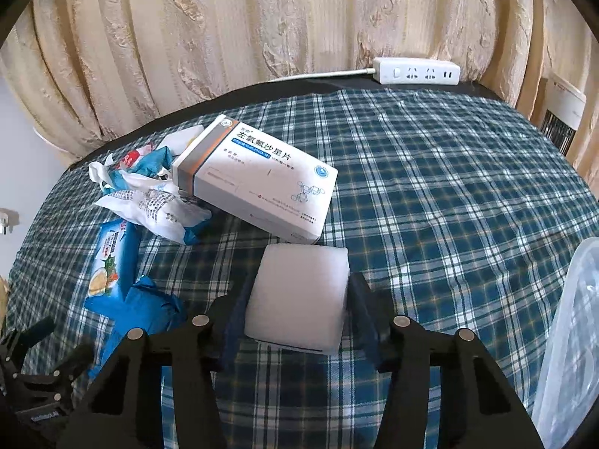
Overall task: Organize objects
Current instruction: 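Grasp the blue cracker packet with the left gripper while the right gripper holds the sponge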
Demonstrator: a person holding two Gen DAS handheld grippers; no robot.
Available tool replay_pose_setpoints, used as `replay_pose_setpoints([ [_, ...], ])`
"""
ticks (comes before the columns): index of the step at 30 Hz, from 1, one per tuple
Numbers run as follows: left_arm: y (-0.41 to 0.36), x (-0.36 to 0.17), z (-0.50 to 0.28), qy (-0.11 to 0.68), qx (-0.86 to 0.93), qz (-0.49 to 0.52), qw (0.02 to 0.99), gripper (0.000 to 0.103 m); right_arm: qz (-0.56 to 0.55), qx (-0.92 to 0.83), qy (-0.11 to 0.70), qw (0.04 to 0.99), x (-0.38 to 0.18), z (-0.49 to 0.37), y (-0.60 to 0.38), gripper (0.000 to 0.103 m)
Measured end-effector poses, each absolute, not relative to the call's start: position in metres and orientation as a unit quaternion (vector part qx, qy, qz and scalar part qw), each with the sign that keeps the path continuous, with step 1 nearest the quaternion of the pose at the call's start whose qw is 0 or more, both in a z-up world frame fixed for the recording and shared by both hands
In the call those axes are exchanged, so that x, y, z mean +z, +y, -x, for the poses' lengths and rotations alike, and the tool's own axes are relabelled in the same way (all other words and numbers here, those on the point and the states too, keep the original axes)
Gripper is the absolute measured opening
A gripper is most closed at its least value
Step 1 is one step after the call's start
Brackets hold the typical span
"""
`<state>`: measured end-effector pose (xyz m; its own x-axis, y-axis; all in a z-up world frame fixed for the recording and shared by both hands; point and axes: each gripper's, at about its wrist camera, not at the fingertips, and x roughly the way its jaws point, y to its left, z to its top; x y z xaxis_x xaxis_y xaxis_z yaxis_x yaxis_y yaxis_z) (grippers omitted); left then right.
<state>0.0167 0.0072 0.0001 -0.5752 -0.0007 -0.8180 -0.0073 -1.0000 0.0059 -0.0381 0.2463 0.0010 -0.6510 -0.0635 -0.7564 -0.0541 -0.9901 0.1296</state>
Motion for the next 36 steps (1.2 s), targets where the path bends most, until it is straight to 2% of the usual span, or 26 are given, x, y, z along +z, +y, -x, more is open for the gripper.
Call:
replay_pose_setpoints([
  [7, 0.004, 0.001, -0.017, -0.001, 0.887, 0.461, 0.007, 0.103, -0.404, -0.91, -0.086, 0.013, 0.0, 0.035, 0.25, 0.05],
  [16, -0.013, 0.013, -0.01, -0.049, 0.885, 0.463, -0.004, 0.103, -0.397, -0.911, -0.107, 0.024, 0.001, 0.032, 0.256, 0.05],
  [28, 0.033, 0.033, 0.019, -0.025, 0.883, 0.47, -0.01, 0.103, -0.401, -0.909, -0.109, 0.026, -0.001, 0.031, 0.255, 0.05],
  [36, 0.044, 0.031, 0.042, -0.04, 0.882, 0.47, -0.018, 0.103, -0.402, -0.909, -0.108, 0.026, -0.002, 0.031, 0.255, 0.05],
])
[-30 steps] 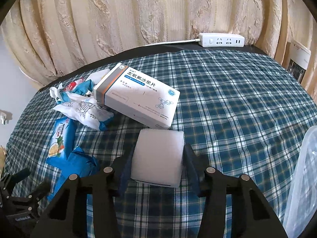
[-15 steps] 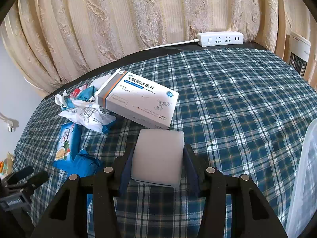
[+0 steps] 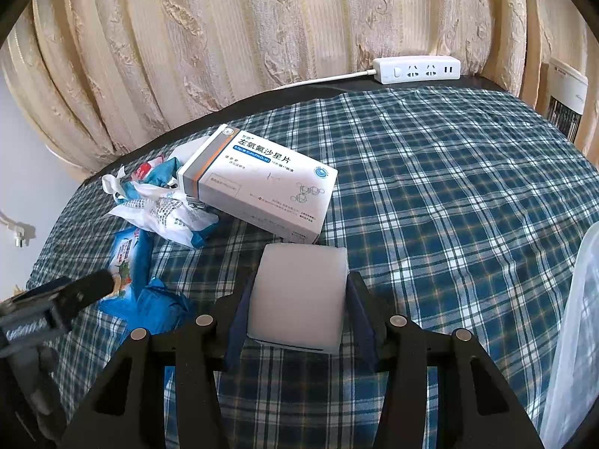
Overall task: Organize objects
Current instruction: 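Grasp the blue cracker packet with the left gripper while the right gripper holds the sponge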
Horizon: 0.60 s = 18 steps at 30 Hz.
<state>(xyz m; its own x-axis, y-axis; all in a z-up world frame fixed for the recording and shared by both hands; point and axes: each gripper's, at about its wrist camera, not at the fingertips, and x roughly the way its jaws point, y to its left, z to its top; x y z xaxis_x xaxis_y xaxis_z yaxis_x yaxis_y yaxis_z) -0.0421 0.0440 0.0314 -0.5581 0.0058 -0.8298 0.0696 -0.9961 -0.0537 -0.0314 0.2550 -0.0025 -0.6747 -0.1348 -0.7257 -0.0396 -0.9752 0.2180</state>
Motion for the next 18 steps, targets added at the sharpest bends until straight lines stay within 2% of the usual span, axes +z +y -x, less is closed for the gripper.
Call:
replay_pose_setpoints([
  [6, 0.049, 0.023, 0.053, 0.04, -0.881, -0.472, 0.022, 0.102, -0.403, -0.909, -0.109, 0.026, -0.003, 0.032, 0.255, 0.05],
  [10, 0.046, 0.017, 0.058, 0.05, -0.878, -0.476, 0.017, 0.088, -0.403, -0.909, -0.109, 0.026, -0.003, 0.032, 0.254, 0.05],
  [18, 0.039, 0.012, 0.06, 0.071, -0.878, -0.473, 0.002, 0.072, -0.402, -0.909, -0.109, 0.026, -0.003, 0.032, 0.255, 0.05],
])
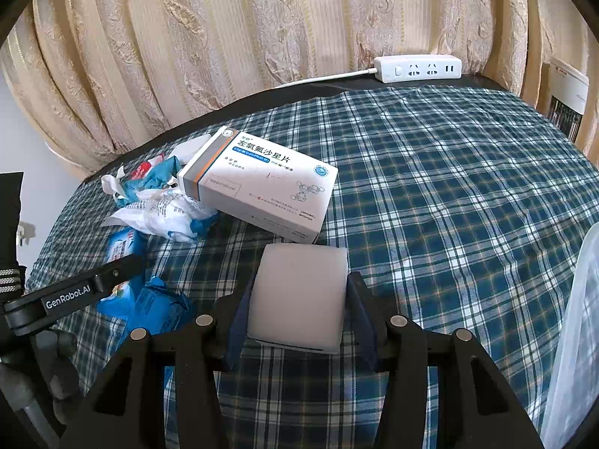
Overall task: Organize objects
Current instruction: 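Grasp the blue cracker packet with the left gripper while the right gripper holds the sponge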
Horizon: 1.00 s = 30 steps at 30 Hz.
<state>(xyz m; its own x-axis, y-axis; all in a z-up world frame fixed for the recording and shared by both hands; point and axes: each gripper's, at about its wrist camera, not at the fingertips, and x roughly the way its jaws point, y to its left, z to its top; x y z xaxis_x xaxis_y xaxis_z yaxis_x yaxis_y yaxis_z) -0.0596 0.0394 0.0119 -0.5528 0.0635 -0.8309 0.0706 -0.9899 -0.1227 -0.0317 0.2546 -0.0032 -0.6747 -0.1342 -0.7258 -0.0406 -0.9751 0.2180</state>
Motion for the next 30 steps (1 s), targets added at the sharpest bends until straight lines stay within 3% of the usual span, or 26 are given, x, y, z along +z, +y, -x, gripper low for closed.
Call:
replay_pose_setpoints([
  [4, 0.039, 0.013, 0.058, 0.072, -0.881, -0.469, -0.008, 0.054, -0.403, -0.908, -0.109, 0.026, -0.004, 0.032, 0.255, 0.05],
  [7, 0.04, 0.013, 0.056, 0.071, -0.881, -0.468, -0.014, 0.048, -0.403, -0.908, -0.11, 0.025, -0.003, 0.032, 0.255, 0.05],
  [30, 0.048, 0.041, 0.03, 0.068, -0.899, -0.43, -0.048, 0.043, -0.383, -0.917, -0.112, 0.026, -0.001, 0.027, 0.255, 0.05],
])
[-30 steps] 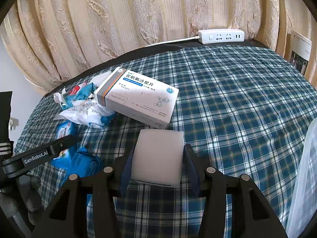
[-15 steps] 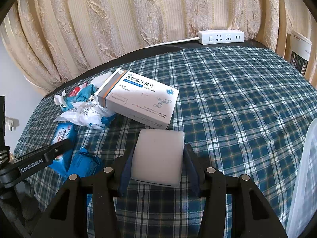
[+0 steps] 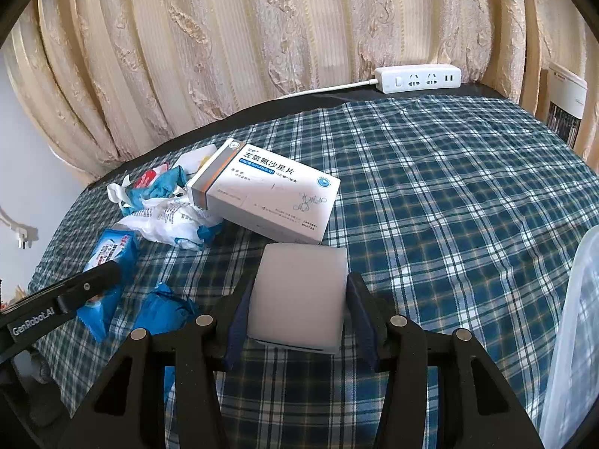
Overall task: Organize objects
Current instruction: 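Grasp the blue cracker packet with the left gripper while the right gripper holds the sponge, then carry the sponge to the clear bowl and release it with the right gripper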
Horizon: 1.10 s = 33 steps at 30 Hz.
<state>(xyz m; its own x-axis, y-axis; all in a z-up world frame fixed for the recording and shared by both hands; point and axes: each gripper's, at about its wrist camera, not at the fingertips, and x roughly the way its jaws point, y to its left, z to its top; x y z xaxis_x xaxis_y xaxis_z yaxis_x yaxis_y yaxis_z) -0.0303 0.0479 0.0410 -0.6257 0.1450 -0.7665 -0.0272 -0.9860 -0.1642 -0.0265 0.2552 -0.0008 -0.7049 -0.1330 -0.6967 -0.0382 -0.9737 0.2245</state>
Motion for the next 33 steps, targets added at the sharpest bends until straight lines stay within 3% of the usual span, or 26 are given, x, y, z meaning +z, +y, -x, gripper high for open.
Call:
replay_pose_setpoints([
  [18, 0.06, 0.053, 0.015, -0.06, 0.906, 0.41, 0.084, 0.043, -0.344, -0.931, -0.124, -0.008, 0.021, 0.008, 0.272, 0.05],
  [33, 0.077, 0.054, 0.005, -0.032, 0.911, 0.398, 0.102, 0.044, -0.297, -0.942, -0.108, -0.113, 0.042, -0.072, 0.32, 0.05],
])
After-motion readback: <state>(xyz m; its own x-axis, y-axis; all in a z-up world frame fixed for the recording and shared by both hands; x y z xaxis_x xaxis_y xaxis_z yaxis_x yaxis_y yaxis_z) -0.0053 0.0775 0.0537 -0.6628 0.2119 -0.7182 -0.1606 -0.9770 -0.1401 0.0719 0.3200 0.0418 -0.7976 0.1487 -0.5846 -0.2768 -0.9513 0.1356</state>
